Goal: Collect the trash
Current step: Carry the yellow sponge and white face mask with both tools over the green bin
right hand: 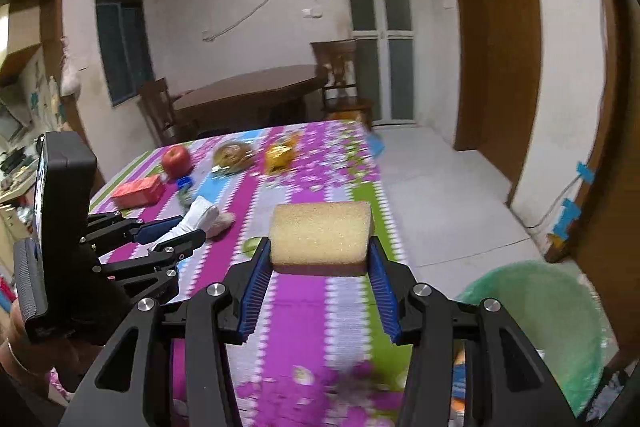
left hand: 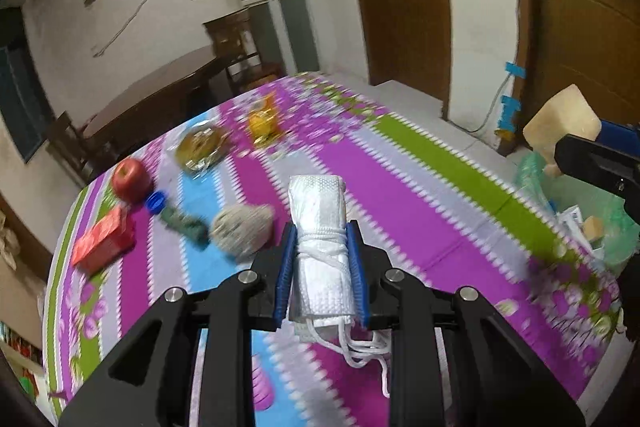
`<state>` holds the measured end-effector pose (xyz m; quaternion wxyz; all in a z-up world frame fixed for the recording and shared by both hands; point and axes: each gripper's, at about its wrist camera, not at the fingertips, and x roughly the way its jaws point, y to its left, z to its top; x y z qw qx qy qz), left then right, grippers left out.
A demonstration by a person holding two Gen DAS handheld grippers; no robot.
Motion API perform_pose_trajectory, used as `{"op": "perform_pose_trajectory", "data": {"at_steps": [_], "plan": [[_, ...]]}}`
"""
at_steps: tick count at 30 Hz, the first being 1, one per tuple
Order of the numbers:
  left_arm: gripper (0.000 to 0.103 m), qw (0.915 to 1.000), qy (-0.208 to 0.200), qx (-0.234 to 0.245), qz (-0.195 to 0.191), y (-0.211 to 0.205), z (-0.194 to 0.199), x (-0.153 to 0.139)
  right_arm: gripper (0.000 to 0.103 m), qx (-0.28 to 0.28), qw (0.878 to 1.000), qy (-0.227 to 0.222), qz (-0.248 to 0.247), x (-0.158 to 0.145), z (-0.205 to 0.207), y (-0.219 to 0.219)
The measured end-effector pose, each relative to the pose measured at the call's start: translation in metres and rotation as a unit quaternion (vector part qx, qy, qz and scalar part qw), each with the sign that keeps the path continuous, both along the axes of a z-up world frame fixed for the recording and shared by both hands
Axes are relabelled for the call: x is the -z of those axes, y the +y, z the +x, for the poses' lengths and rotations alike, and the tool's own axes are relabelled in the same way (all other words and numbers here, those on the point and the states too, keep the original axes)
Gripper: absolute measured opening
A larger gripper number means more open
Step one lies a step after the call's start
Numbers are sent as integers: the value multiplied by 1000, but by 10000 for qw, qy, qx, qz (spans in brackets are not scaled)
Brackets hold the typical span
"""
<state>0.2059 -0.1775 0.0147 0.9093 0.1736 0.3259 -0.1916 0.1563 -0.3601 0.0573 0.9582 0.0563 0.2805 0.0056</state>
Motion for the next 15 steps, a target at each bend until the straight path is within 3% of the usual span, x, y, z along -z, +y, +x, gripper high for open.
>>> {"op": "perform_pose_trajectory", "data": {"at_steps": [15], "plan": [[24, 9918, -115, 1261, 185, -136, -13, -6, 49, 1255, 9916, 231, -212, -12, -55, -126]]}}
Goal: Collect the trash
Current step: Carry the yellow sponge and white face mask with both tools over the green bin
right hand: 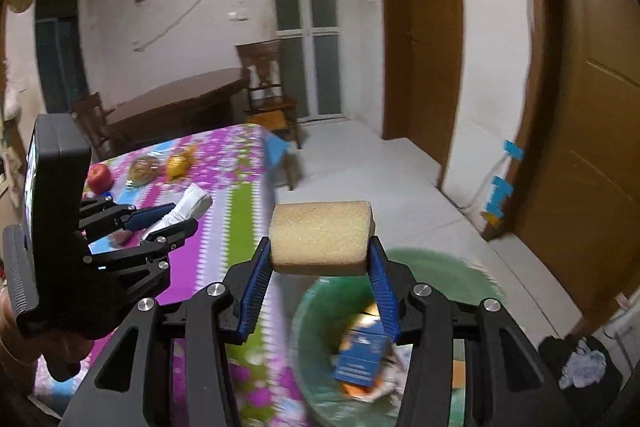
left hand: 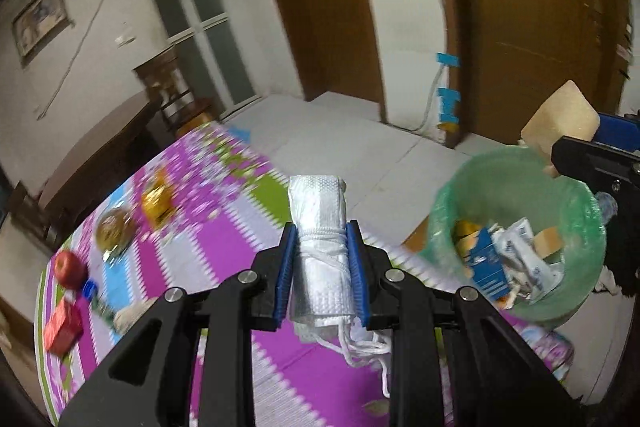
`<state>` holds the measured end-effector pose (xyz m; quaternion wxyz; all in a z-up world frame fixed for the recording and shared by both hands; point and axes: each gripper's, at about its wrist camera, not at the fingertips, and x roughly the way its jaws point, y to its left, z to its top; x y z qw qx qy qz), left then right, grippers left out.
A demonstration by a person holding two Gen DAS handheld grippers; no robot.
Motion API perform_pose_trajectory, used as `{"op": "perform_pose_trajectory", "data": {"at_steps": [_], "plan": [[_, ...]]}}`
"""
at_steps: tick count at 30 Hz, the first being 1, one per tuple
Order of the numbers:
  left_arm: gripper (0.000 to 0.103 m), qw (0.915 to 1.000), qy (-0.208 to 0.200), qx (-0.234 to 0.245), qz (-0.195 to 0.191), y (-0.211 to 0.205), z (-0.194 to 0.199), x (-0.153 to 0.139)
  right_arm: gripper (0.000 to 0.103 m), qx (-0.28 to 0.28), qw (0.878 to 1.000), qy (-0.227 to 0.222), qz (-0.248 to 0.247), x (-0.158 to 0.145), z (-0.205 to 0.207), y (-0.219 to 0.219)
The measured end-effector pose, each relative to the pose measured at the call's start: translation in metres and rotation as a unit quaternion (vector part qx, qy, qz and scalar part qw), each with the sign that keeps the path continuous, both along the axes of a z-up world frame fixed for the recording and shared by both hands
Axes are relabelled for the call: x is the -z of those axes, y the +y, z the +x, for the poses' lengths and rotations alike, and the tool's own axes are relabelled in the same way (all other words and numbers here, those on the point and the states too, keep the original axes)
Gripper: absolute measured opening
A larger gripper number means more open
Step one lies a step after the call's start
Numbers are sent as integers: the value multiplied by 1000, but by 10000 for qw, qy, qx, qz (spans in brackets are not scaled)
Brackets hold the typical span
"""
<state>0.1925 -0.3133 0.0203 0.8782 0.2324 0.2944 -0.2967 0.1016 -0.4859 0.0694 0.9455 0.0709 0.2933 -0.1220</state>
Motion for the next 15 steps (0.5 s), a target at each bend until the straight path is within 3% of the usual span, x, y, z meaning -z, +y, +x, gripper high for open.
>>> {"op": "perform_pose_trajectory", "data": {"at_steps": [15], "plan": [[24, 9941, 184, 1043, 232, -93, -28, 22, 49, 920, 9947, 438, -119, 20, -62, -84]]}}
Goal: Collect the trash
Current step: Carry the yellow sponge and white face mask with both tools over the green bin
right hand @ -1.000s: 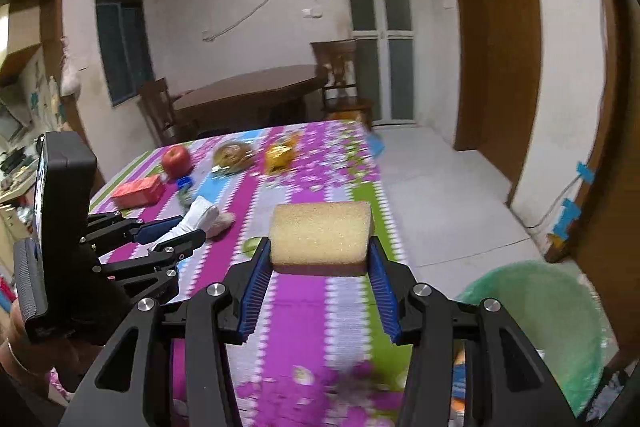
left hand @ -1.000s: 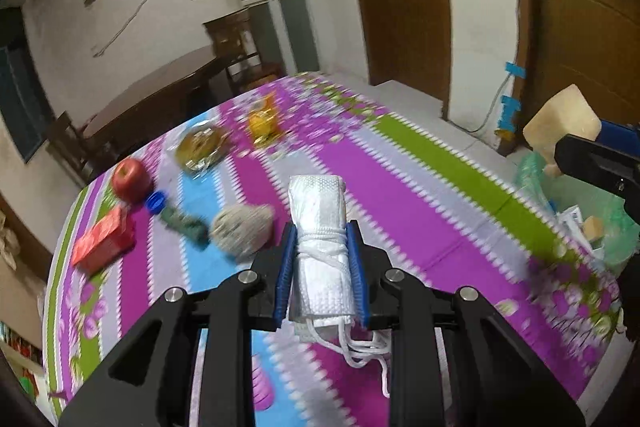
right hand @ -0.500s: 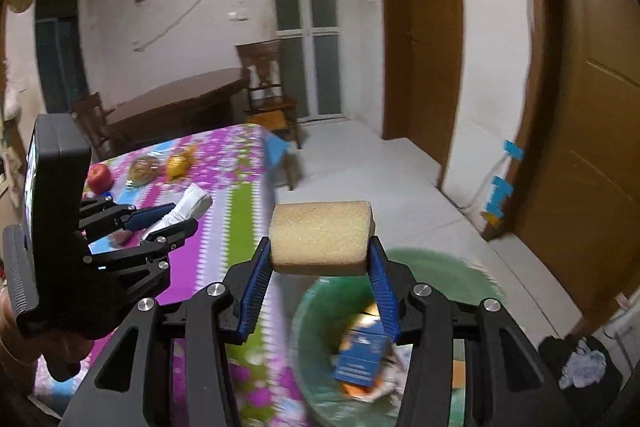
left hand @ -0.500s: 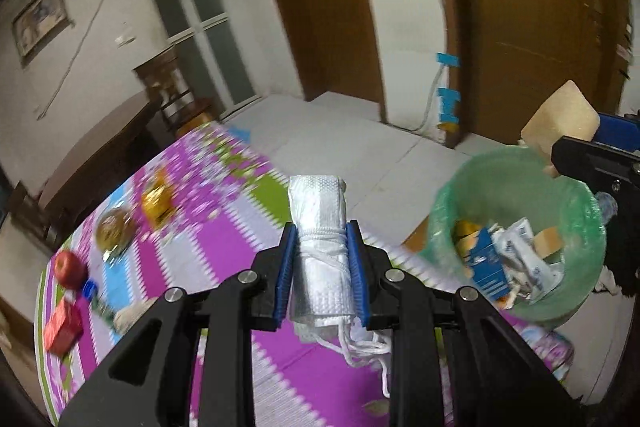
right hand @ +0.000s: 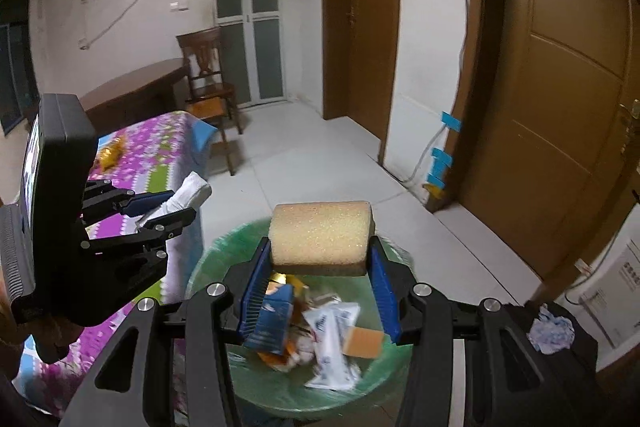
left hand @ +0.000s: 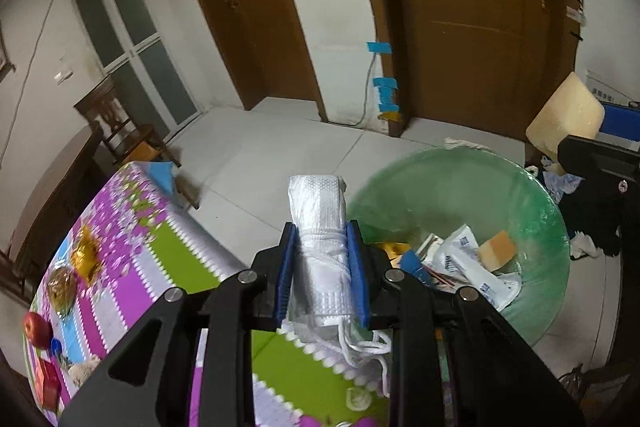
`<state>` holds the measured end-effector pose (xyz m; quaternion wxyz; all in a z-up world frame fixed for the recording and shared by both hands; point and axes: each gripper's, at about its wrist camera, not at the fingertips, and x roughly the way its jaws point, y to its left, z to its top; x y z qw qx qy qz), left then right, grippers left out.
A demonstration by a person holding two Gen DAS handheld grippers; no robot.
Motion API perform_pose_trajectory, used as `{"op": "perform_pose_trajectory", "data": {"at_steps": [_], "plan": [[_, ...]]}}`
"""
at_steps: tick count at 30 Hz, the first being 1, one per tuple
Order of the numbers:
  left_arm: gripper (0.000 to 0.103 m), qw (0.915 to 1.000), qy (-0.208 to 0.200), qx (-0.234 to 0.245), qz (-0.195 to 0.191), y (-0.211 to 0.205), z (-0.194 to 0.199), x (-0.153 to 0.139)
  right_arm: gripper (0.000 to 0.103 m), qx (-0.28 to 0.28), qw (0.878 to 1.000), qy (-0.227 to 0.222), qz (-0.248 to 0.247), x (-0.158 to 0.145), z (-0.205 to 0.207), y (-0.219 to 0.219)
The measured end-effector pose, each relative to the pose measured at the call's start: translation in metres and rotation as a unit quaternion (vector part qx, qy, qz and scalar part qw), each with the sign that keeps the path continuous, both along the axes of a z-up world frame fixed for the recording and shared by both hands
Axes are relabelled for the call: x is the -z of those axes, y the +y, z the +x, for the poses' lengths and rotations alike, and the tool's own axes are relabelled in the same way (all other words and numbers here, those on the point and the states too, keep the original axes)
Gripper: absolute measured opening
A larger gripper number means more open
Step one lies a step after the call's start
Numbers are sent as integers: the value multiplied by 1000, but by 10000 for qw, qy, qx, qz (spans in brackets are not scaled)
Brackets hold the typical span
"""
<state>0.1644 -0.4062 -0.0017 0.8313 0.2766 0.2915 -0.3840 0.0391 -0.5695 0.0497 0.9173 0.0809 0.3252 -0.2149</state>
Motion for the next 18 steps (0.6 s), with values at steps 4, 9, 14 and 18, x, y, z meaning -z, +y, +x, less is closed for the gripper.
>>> {"op": "perform_pose_trajectory", "data": {"at_steps": [4, 9, 14, 18], "plan": [[24, 9997, 63, 206, 74, -15, -6, 5, 49, 129, 9999, 96, 46, 6, -11, -15], [24, 9989, 125, 426, 142, -31, -13, 12, 49, 239, 9995, 194, 107, 11, -13, -18], [24, 9975, 210, 648, 212, -44, -22, 18, 49, 346, 9985, 354, 234, 24, -12, -25], [24, 9966, 247, 743, 272, -48, -25, 25, 49, 381, 9976, 461, 337, 35, -10, -28]]}}
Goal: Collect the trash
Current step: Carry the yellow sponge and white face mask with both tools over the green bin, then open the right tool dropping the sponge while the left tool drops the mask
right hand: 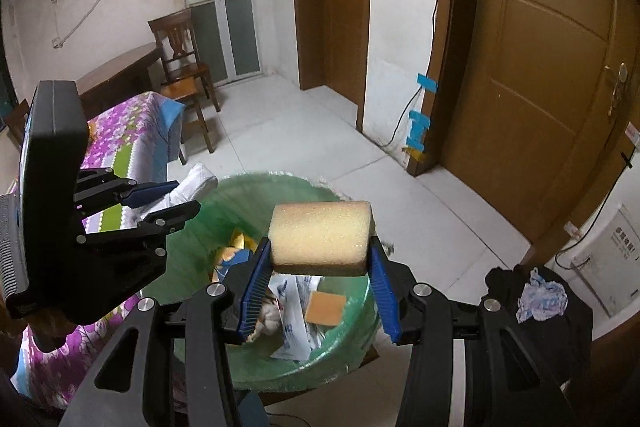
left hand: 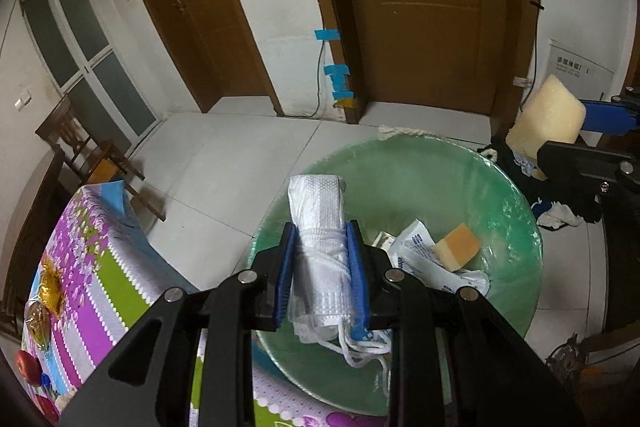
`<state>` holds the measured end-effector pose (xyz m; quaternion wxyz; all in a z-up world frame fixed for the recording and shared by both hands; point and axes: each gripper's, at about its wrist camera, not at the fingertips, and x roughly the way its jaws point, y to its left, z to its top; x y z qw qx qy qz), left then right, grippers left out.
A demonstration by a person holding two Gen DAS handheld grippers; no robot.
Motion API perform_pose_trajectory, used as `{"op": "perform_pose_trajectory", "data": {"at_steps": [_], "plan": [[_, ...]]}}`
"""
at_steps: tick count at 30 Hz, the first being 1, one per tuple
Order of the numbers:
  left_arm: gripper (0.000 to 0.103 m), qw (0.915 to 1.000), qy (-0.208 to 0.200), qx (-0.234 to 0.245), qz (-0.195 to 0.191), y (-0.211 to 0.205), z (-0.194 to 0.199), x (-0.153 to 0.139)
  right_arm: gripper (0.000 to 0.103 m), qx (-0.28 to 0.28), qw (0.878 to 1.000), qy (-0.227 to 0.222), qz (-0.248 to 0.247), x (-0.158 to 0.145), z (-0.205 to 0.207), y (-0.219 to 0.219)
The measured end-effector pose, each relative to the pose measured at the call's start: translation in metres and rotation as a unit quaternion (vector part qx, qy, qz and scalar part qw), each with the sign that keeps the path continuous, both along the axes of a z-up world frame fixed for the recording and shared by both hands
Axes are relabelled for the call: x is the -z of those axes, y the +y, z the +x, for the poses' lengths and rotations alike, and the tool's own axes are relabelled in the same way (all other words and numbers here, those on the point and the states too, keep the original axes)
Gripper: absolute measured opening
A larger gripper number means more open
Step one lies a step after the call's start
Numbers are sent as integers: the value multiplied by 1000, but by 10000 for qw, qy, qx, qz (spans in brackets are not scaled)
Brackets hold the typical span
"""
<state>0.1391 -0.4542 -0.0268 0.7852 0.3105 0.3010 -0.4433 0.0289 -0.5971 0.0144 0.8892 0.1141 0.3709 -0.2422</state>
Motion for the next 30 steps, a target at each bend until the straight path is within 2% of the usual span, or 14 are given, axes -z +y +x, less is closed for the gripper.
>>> {"op": "perform_pose_trajectory", "data": {"at_steps": [8, 19, 30], "plan": [[24, 9999, 73, 39, 78, -1, -3, 11, 49, -90, 9999, 123, 30, 10, 2, 5], [24, 9999, 81, 13, 81, -2, -4, 11, 49, -206, 9996, 187, -7, 11, 10, 13], [24, 9999, 76, -25, 63, 0, -3, 11, 49, -438, 9983, 271, -263, 10, 32, 25]]}}
